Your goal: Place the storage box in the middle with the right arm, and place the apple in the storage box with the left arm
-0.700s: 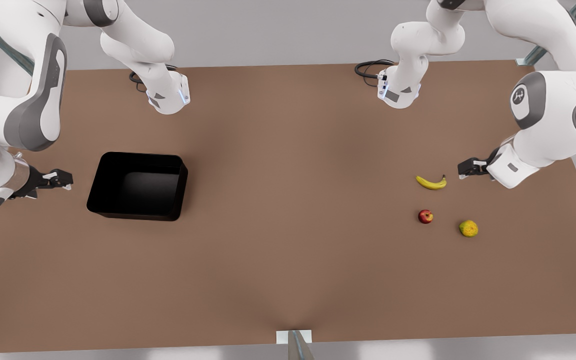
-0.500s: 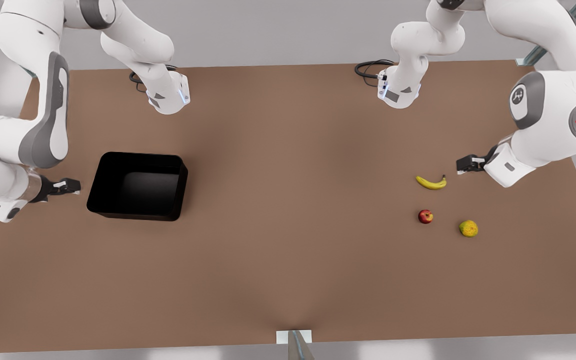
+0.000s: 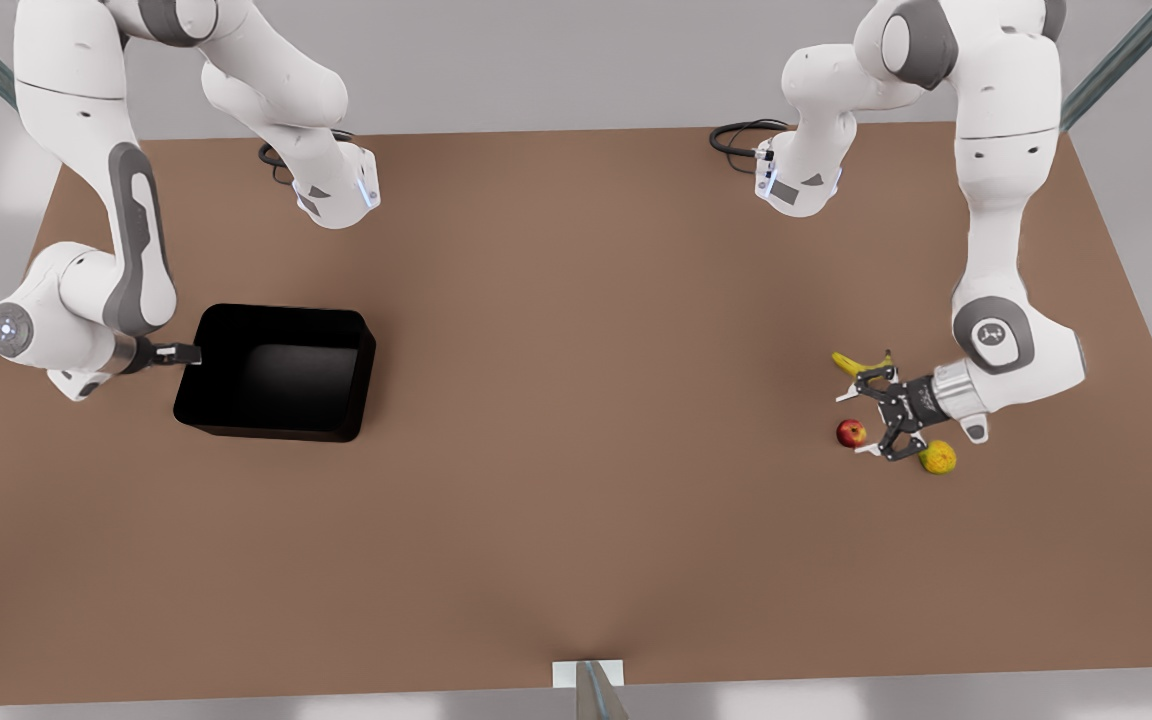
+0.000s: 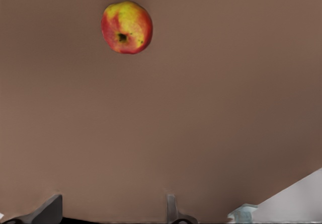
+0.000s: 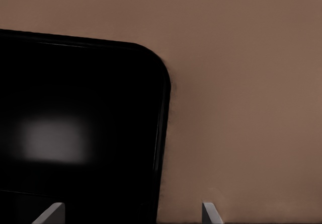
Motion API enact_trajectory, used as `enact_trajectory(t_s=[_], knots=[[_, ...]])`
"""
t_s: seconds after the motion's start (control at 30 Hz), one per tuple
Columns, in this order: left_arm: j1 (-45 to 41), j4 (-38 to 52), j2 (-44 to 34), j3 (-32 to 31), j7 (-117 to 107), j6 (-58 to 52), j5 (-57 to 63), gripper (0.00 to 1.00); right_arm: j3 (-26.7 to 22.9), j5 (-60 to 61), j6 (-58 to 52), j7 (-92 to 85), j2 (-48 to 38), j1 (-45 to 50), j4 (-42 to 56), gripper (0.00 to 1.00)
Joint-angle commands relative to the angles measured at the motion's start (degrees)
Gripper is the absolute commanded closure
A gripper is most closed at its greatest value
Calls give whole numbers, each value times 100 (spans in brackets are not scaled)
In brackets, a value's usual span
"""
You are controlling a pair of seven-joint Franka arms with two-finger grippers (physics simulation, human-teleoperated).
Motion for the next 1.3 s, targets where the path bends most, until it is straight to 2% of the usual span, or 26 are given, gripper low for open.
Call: enact_trajectory(t_s=[0.0, 0.13, 0.27, 0.5, 0.6, 0.77, 0.8, 0.87, 1.0, 1.27], knots=[[-1, -1, 10, 1, 36, 0, -869, 0, 1, 0, 1, -1, 32, 14, 5, 0], [52, -18, 195, 1, 177, -9, -869, 0, 0, -9, 141, 8, 217, 23, -48, 0], [78, -291, 213, 45, 546, 0, -877, 0, -17, -17, 1125, -1, -81, 14, -628, 0], [193, -405, 511, 141, 801, 246, -1211, 0, -158, -114, 1152, 8, 305, -3, -707, 0], [193, -475, 546, 133, 810, 255, -1238, 0, -166, -114, 1829, 26, 402, 6, -1103, 0], [403, -537, 880, 212, 1548, 149, -1756, 0, -166, -123, 1706, 17, 358, -3, -1094, 1], [447, -545, 898, 212, 1539, 141, -1818, 0, -166, -123, 1706, 8, 358, -3, -1094, 20], [562, -546, 968, 212, 1548, 106, -2055, 0, -166, -123, 1697, -10, 367, -12, -1094, 37], [562, -686, 969, 203, 2225, 44, -2099, 0, -158, -123, 1627, -27, 384, -12, -1103, 50], [562, -704, 1373, 203, 2427, 167, -2635, 0, -158, -132, 1574, -36, 420, -3, -1103, 57]])
